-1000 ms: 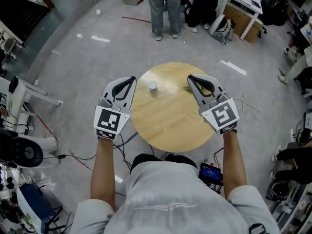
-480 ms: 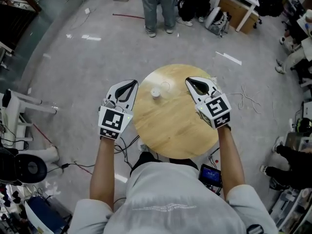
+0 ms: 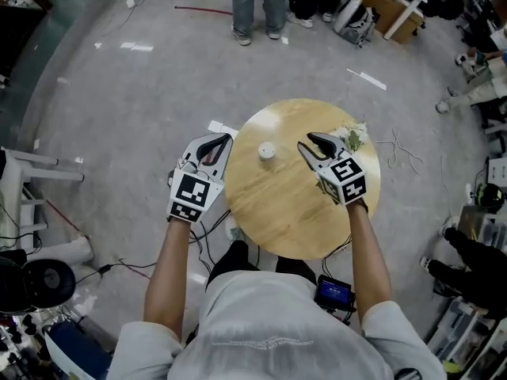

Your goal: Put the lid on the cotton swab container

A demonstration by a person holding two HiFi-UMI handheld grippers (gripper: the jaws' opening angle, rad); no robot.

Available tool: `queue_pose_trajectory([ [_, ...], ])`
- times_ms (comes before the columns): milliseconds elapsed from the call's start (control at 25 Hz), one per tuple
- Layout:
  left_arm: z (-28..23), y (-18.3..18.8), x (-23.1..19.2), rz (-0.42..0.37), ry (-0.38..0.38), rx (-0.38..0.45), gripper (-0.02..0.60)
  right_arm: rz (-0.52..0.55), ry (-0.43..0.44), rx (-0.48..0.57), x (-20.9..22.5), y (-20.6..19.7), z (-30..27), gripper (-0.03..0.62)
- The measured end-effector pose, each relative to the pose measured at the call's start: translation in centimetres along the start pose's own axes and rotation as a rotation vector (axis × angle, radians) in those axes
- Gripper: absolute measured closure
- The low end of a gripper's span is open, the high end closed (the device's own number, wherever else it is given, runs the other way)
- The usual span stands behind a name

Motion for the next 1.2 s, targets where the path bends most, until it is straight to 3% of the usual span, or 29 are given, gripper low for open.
queue_pose_trajectory([
  [360, -0.5, -3.9, -0.7, 0.056, -0.010, -0.065, 0.565, -0.093, 0.023, -0.129, 1.8, -5.7, -5.7, 0.387],
  [680, -0.3, -5.6, -0.4, 0.092, 0.011, -0.103, 0.565, -0.159, 0.094, -0.227, 2.4, -9.7, -8.1, 0.378],
  [840, -0.2, -6.2, -0.6, 0.107, 0.016, -0.108, 0.565, -0.196, 0.106, -0.231, 2.2, -10.4, -9.0, 0.379],
  [1200, -0.2, -6.0, -0.5, 0.113, 0.014, -0.100, 0.565, -0.166, 0.073, -0.216, 1.6, -10.1, -9.3, 0.415],
])
Point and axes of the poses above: the fingertips, and each gripper's own axes: z backward along the fingers, x to its right, y out of its top, the point moved 10 cm from there along z, backward along the fingers, and after that the axes turned 9 degrees about x, right-handed, at the moved point
